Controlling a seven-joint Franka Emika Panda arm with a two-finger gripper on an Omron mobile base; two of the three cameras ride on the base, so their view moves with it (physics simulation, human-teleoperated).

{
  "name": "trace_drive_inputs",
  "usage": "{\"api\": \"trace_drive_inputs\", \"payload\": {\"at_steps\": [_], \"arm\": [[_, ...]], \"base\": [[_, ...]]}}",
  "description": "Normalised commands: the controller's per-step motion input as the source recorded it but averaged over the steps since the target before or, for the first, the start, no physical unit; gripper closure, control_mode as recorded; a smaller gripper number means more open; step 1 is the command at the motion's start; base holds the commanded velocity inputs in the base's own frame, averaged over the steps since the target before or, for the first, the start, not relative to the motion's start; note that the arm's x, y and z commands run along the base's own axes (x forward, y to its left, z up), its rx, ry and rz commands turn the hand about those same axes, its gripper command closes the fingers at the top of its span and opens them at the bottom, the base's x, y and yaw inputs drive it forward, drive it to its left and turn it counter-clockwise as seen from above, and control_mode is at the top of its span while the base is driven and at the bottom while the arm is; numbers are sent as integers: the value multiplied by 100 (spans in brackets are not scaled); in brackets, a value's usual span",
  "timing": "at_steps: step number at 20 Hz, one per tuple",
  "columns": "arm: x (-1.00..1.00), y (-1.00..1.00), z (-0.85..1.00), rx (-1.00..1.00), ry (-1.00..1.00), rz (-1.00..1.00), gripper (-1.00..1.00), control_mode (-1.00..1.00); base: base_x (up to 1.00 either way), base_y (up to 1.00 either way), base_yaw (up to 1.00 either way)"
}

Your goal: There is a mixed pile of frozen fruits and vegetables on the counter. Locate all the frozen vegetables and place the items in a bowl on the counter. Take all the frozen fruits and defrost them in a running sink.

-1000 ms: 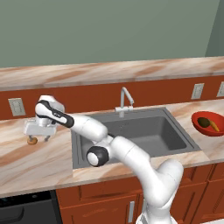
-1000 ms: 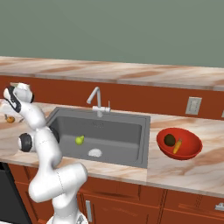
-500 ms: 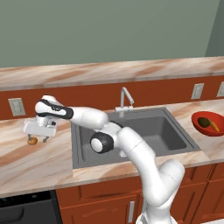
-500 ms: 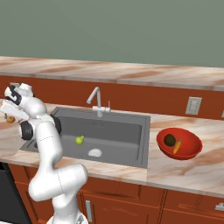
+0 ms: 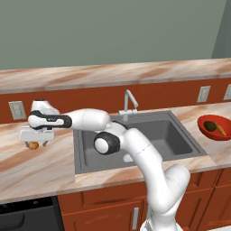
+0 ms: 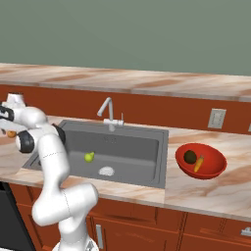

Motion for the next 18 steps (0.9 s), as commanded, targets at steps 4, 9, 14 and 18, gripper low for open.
{"api": "trace_drive_inputs", "payload": {"at_steps": [4,9,14,18], "arm": [[60,31,59,-28,-1,0,-100,-100],[52,23,19,-28,-12,3,-100,-100],[57,52,1,-24,-8,4,-100,-100],[39,57,0,-16,15,6,-100,-100]], "base": [[0,0,0],[0,0,0],[0,0,0],[0,0,0]]}}
